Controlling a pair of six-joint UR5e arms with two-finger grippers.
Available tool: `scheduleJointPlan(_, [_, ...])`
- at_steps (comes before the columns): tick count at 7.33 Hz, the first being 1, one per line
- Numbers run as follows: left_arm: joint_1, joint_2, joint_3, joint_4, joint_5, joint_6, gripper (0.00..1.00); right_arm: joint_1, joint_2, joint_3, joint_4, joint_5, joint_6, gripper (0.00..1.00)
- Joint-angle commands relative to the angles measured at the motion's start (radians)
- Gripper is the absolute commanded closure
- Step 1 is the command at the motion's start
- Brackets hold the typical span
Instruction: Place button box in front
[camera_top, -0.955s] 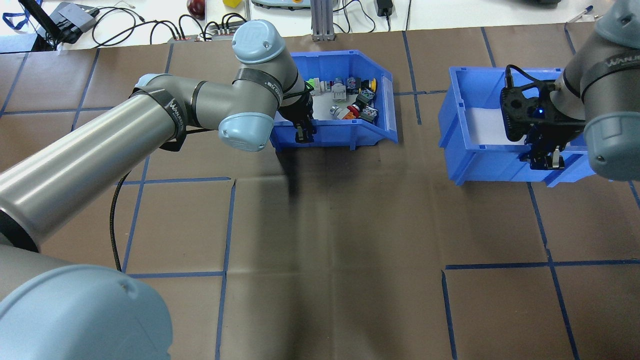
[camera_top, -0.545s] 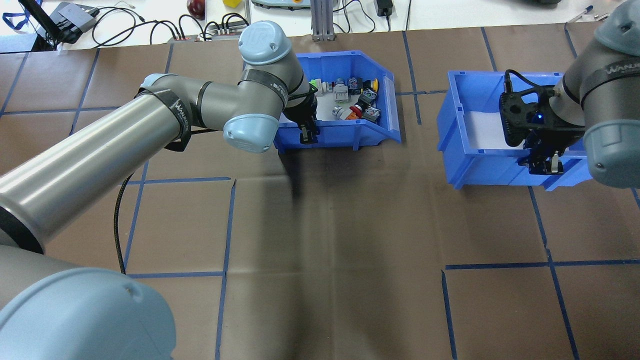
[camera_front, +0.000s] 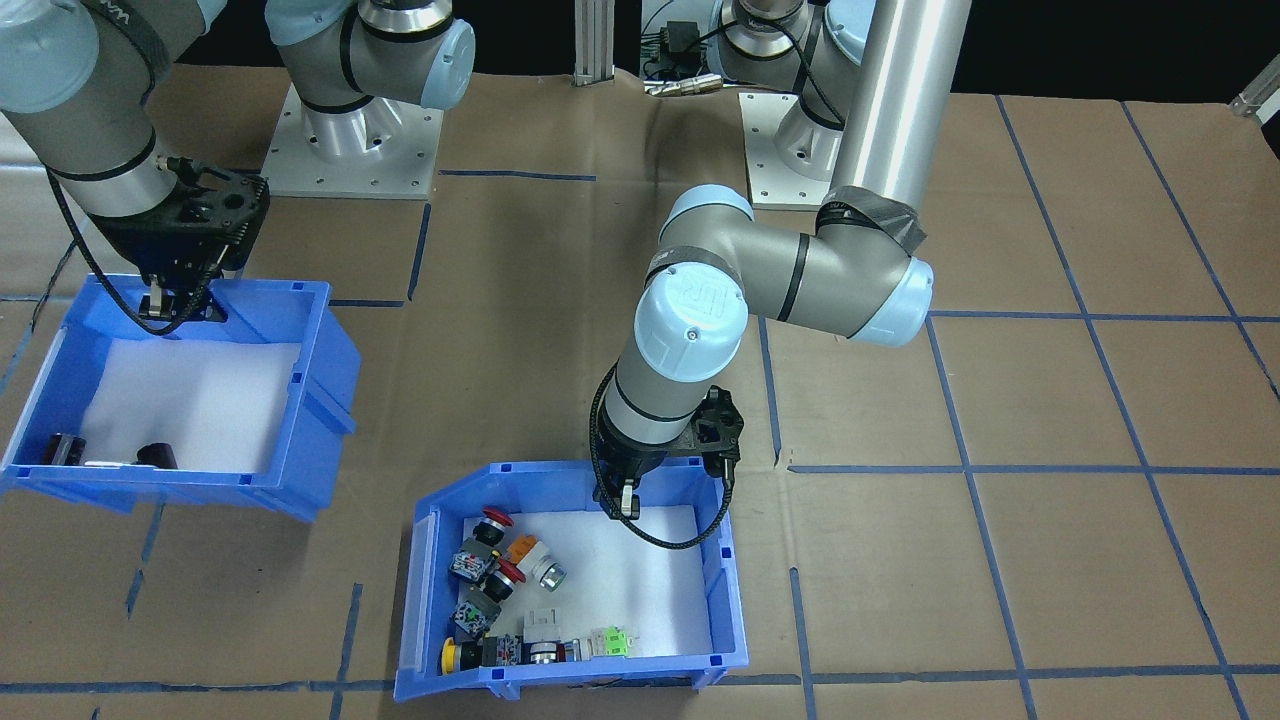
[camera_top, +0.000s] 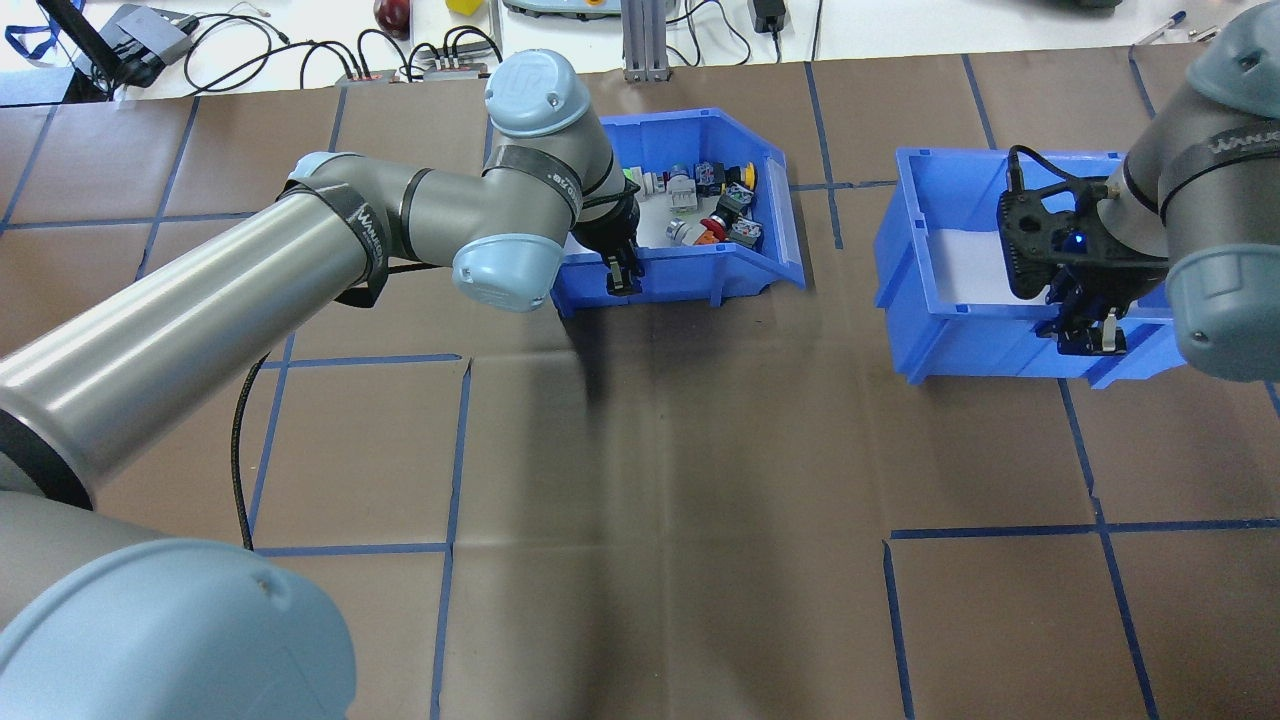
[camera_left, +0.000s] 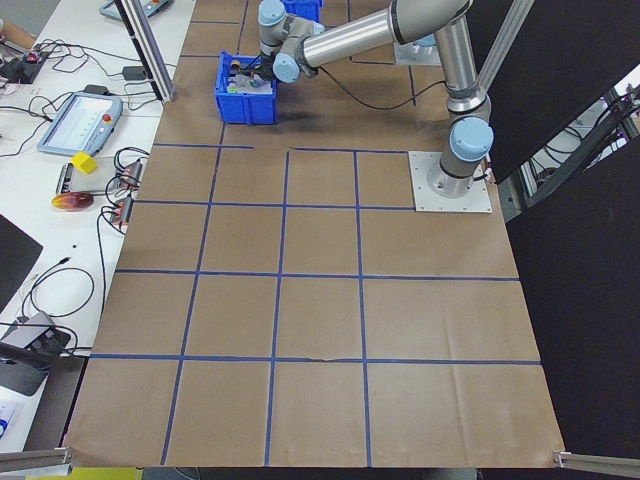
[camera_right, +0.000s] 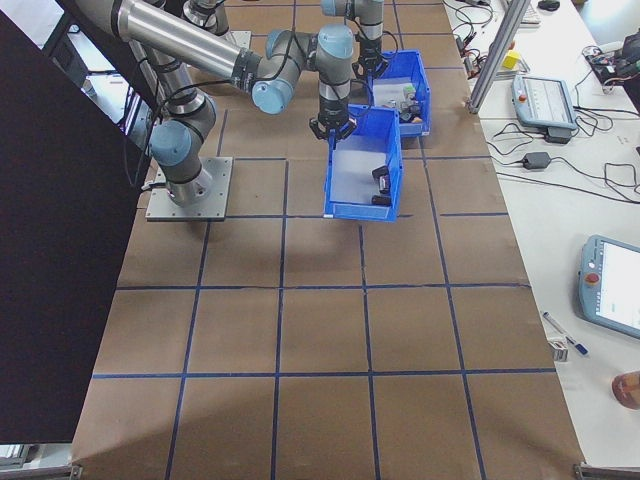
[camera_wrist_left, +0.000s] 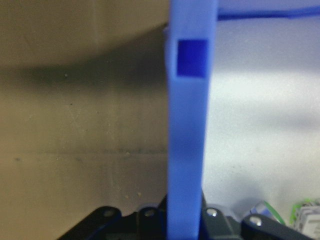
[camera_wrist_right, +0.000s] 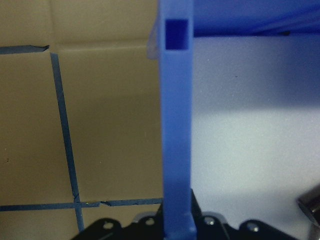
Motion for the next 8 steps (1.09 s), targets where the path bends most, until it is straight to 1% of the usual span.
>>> scheduleJointPlan(1, [0.001,-0.002,0.013,-0.036,0.0,0.047,0.56,0.001,-0.001,0.0,0.003,-0.001,-0.001,0.94])
scheduleJointPlan(2, [0.001,0.003,0.012,-0.041,0.025,0.072,0.3,0.001,-0.002,0.0,0.005,-0.003,-0.001,0.94])
scheduleJointPlan(3, [0.001,0.009,0.016,-0.059,0.048,0.105,0.21,0.001,-0.002,0.0,0.005,-0.003,-0.001,0.94])
scheduleJointPlan(4, [0.004,0.033,0.025,-0.128,0.047,0.138,0.13,0.001,-0.002,0.0,0.008,-0.003,0.001,0.94])
scheduleJointPlan(5, [0.006,0.064,0.042,-0.207,0.048,0.232,0.13,0.002,-0.005,0.006,0.012,-0.003,0.002,0.94])
scheduleJointPlan(6, [0.016,0.12,0.045,-0.251,0.048,0.365,0.13,0.005,-0.019,0.034,0.012,-0.003,0.007,0.94])
scheduleJointPlan(7, [0.017,0.174,0.035,-0.31,0.047,0.511,0.01,0.005,-0.058,0.084,0.012,-0.011,0.008,0.94])
scheduleJointPlan(8, [0.017,0.225,0.03,-0.388,0.046,0.655,0.01,0.005,-0.106,0.136,0.011,-0.014,0.01,0.94])
